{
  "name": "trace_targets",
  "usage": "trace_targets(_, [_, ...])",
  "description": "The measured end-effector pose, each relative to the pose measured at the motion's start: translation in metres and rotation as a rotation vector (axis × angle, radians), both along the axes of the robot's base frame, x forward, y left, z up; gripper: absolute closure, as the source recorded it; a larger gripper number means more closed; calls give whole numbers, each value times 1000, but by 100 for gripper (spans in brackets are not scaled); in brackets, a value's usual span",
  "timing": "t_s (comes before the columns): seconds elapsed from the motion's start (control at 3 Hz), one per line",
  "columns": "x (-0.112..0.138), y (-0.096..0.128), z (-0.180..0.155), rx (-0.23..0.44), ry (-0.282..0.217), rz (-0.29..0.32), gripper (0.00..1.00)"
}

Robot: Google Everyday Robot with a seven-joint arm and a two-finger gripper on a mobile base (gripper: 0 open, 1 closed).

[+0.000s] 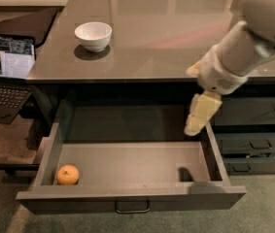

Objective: Pick orange can from top drawer and place on counter

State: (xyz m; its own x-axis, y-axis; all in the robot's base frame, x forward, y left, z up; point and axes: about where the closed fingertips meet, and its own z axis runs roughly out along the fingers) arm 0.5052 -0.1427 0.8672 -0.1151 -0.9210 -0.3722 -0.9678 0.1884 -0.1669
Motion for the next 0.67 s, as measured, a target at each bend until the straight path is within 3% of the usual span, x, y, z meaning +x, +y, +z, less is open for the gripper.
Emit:
trace_targets(0.33, [2, 19, -38, 92, 57, 77, 0])
trace_targets(0.67, [-11, 42, -69, 219, 106, 172, 0])
